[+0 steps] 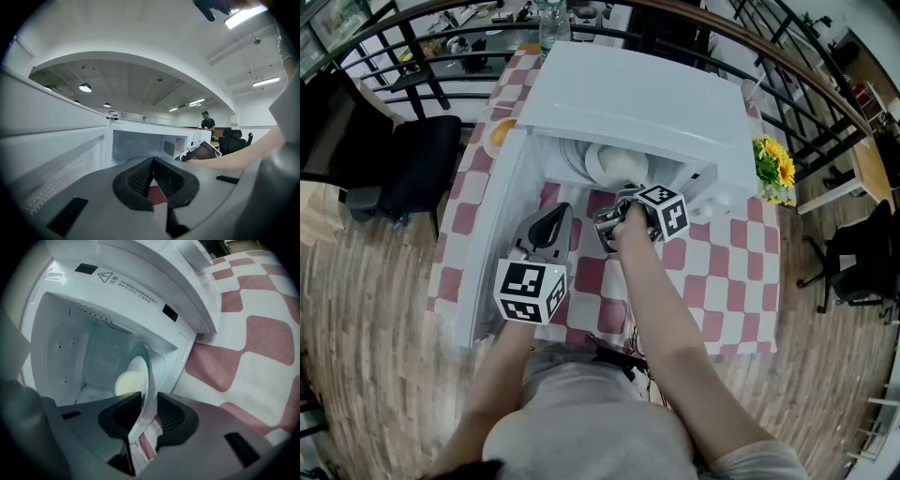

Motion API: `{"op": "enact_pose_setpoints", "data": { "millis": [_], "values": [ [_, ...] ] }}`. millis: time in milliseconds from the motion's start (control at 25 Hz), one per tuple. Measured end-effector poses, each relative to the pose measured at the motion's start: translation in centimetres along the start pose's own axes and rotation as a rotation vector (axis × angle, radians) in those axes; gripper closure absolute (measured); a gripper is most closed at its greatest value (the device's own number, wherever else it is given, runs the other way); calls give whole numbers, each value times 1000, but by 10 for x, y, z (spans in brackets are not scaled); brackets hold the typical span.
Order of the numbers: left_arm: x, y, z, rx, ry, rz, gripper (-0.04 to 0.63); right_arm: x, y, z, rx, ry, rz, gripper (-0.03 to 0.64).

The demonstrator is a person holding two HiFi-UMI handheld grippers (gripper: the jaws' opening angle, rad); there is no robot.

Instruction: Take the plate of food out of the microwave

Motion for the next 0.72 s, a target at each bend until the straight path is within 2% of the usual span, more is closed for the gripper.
{"op": "enact_pose_setpoints", "data": {
  "millis": [40,80,280,560,720],
  "values": [
    [0,0,0,1,-1,0,592,-2,0,-1,2,-14,-9,499],
    [0,0,0,2,-2,0,592,-5,-1,-1,5,-26,-19,559],
    [-1,0,-1,7,-8,-4,592,-6,-2,-2,-10,-62,8,568],
    [5,1,2,8,0,-2,592,-7,-8,-6,-3,-205,86,586],
    [9,1,3,9,4,0,592,-4,-9,-7,-8,-245,115,586]
  ]
}}
Point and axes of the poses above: the fingertips, and each gripper's own axes: z forward along the fingers, x to its right, y out of its underside, the point moved 4 cm from there along -z, backward along the fingers, and after that the axes turned 7 degrees about x, right-handed, at the moved point
